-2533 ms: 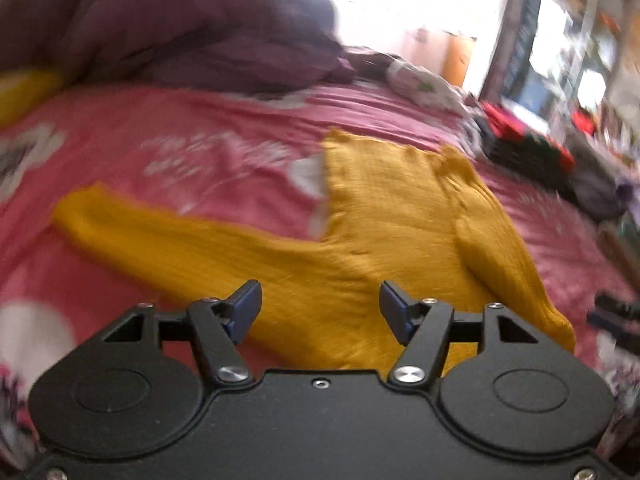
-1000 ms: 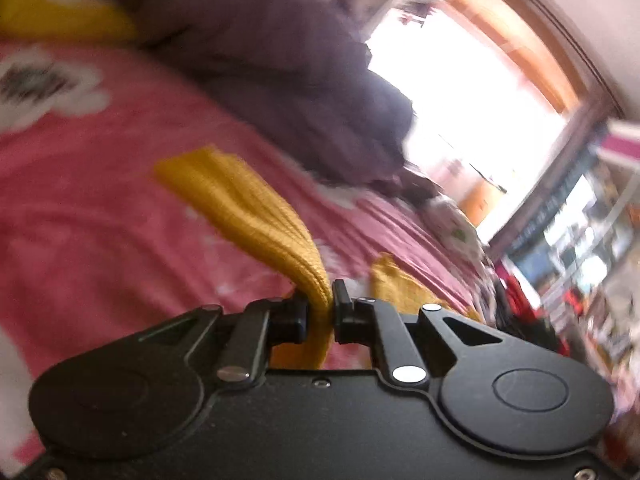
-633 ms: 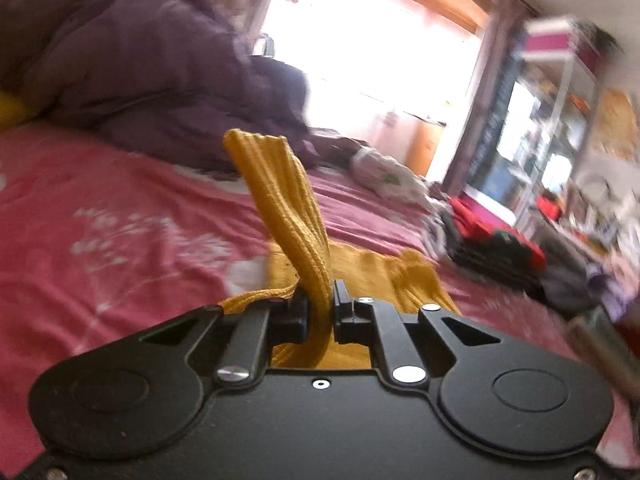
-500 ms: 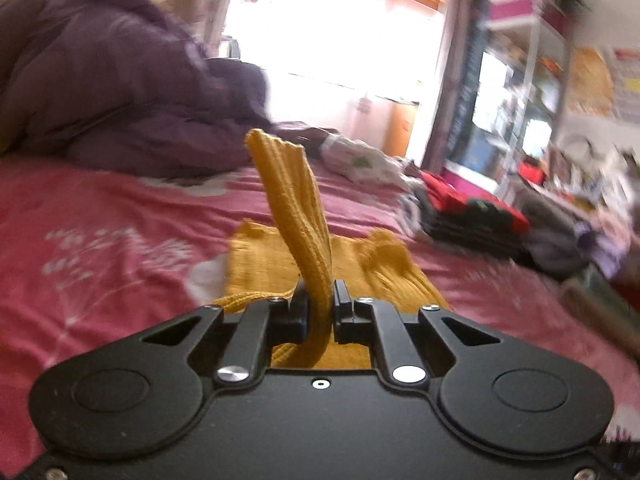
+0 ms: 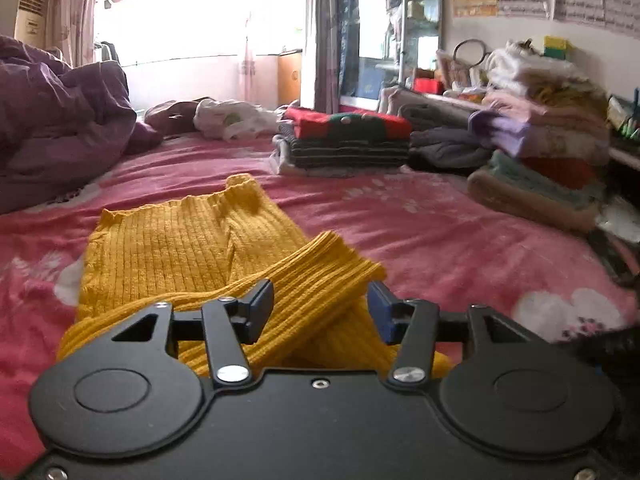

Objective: Fold clothes

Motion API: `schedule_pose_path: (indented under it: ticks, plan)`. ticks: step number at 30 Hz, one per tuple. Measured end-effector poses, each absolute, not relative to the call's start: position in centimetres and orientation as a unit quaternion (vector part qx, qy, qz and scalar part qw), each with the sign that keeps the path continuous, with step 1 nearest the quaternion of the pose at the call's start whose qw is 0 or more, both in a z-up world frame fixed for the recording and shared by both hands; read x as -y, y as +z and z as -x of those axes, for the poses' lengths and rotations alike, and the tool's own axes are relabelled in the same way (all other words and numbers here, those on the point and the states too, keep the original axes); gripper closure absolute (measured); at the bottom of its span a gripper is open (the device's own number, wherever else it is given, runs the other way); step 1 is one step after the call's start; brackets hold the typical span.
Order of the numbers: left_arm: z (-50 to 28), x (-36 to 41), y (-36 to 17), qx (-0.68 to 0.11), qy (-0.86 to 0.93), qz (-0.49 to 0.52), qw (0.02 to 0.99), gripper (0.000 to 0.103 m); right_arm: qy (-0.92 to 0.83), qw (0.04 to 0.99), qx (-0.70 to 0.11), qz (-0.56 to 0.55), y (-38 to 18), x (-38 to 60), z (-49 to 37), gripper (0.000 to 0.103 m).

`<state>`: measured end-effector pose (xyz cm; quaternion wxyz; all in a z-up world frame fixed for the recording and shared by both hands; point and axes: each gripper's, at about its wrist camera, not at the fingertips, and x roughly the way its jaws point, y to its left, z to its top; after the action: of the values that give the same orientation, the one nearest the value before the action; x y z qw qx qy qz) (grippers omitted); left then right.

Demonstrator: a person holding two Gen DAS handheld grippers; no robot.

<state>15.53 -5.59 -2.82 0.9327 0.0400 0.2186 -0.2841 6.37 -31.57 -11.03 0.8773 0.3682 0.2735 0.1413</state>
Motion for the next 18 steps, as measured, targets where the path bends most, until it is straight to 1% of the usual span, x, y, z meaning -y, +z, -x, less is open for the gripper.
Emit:
schedule_pose_path:
  ticks: [7, 12, 18]
  plan:
    - [-13.5, 0.4, -1.1, -0.205, -0.248, -0.002, 0.947, 0.05, 0.143, 0.858, -0.251, -0.425, -10.2, 32.3, -6.5, 0.05]
    - [-12.0, -3.9, -1.1, -0.209, -0.205, 0.01, 0.956, 0.049, 0.157, 0.847, -0.253, -0.44, -9.1, 31.3, -9.0, 0.05]
    - [-11.2, -7.2, -1.5, -0.217, -0.167, 0.027, 0.961, 0.049, 0.159, 0.824, -0.26, -0.478, -8.7, 30.7, -12.8, 0.048]
